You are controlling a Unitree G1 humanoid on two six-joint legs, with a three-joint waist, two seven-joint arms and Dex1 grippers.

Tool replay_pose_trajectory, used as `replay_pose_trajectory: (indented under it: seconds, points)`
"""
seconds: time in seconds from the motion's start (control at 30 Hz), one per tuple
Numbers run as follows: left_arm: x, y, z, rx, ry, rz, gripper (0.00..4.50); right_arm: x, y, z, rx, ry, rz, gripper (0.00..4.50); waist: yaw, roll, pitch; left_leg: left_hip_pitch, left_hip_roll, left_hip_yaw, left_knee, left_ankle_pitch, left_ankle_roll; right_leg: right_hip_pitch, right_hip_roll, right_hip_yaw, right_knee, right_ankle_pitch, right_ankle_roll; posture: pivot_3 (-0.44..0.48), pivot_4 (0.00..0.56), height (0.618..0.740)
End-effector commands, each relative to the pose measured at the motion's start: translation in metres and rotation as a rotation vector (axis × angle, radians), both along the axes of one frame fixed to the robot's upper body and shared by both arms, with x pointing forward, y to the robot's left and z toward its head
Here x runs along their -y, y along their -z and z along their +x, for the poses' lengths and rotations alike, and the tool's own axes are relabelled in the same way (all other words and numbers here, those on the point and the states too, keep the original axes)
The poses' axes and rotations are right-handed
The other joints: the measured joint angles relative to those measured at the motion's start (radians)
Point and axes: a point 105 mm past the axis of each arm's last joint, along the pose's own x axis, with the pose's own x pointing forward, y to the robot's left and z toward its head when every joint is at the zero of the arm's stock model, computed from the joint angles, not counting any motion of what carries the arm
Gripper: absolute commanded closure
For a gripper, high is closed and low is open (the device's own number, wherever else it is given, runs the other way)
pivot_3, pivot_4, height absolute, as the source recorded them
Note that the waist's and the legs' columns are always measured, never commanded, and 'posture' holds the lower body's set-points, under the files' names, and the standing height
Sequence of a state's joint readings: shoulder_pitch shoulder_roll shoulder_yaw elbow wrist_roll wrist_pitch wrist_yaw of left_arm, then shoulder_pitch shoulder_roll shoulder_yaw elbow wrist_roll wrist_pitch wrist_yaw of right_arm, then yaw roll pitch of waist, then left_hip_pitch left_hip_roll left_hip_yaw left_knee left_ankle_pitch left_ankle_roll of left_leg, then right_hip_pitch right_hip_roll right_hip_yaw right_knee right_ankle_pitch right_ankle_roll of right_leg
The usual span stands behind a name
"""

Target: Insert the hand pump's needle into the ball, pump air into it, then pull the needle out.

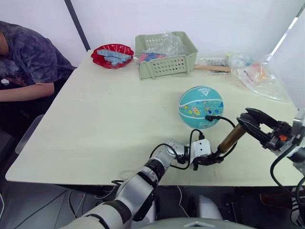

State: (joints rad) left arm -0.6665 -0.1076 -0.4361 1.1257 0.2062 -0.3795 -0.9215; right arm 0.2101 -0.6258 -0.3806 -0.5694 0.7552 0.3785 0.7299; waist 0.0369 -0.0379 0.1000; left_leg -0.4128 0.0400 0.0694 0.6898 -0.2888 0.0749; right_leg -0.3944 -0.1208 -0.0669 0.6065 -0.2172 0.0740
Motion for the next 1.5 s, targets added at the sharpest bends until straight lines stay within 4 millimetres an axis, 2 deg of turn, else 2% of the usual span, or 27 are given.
replay_pose_trajectory:
  seconds: [0.03,0.23,0.37,0.7,0.83,1.07,1.2,1.33,1.43,1.5]
  points:
    - [-0.034,0.052,-0.022,-0.136,-0.004,0.220,3.39,-0.010,0.049,-0.009,-0.210,-0.044,0.005,2.90,0.000,0.001,-0.001,0.000,0.000,0.000,0.000,0.000,0.000,0.000,0.000,0.000,0.000,0.000,0.000,0.000,0.150,0.738]
    - [-0.035,0.052,-0.021,-0.136,-0.004,0.222,3.39,-0.011,0.054,-0.009,-0.216,-0.036,-0.011,2.90,0.000,0.001,-0.001,0.000,0.000,0.000,0.000,0.000,0.000,0.000,0.000,0.000,0.000,0.000,0.000,0.000,0.150,0.738]
    - [-0.035,0.051,-0.021,-0.134,-0.004,0.223,3.39,-0.009,0.047,-0.008,-0.193,-0.034,-0.018,2.90,0.000,0.003,-0.001,0.000,0.000,0.000,-0.001,0.000,0.000,0.000,0.000,0.000,0.000,0.000,0.000,0.000,0.150,0.738]
    - [-0.037,0.053,-0.022,-0.135,-0.001,0.230,3.39,0.000,-0.006,-0.002,-0.028,-0.026,0.004,2.90,0.001,0.011,0.007,-0.001,-0.001,0.000,-0.001,0.000,0.000,-0.001,-0.001,0.000,-0.001,0.000,0.000,0.000,0.150,0.738]
    - [-0.037,0.053,-0.022,-0.135,0.003,0.232,3.39,0.009,-0.053,0.001,0.108,-0.012,0.000,2.90,0.000,0.017,0.012,-0.001,-0.002,0.001,-0.001,0.000,0.000,-0.001,-0.002,0.000,-0.001,0.000,0.000,0.000,0.150,0.738]
    - [-0.036,0.053,-0.023,-0.135,0.008,0.230,3.39,0.022,-0.094,0.000,0.200,0.008,-0.057,2.90,0.002,0.016,0.017,-0.002,-0.002,0.001,0.000,0.000,0.000,-0.001,-0.001,0.000,-0.001,0.000,0.000,0.000,0.150,0.738]
    - [-0.036,0.053,-0.023,-0.136,0.009,0.229,3.39,0.024,-0.109,-0.002,0.233,0.010,-0.054,2.90,0.001,0.014,0.018,-0.002,-0.002,0.001,0.000,0.000,0.000,-0.001,-0.002,0.000,-0.001,0.000,0.000,0.000,0.150,0.738]
    - [-0.035,0.052,-0.023,-0.138,0.011,0.228,3.39,0.029,-0.138,-0.007,0.310,0.027,-0.020,2.90,0.001,0.015,0.018,-0.002,-0.002,0.001,0.000,0.000,0.000,-0.001,-0.002,0.000,-0.001,0.000,0.000,0.000,0.150,0.738]
    - [-0.035,0.052,-0.023,-0.138,0.011,0.227,3.39,0.028,-0.145,-0.009,0.311,0.027,0.015,2.90,0.002,0.016,0.022,-0.002,-0.002,0.001,0.000,0.000,0.000,-0.001,-0.002,0.000,-0.001,0.000,0.000,0.000,0.150,0.738]
    - [-0.034,0.052,-0.024,-0.138,0.013,0.227,3.39,0.027,-0.142,-0.010,0.292,0.024,0.031,2.90,0.002,0.017,0.022,-0.002,-0.002,0.001,0.000,0.000,0.000,-0.001,-0.002,0.000,-0.001,0.000,0.000,0.000,0.150,0.738]
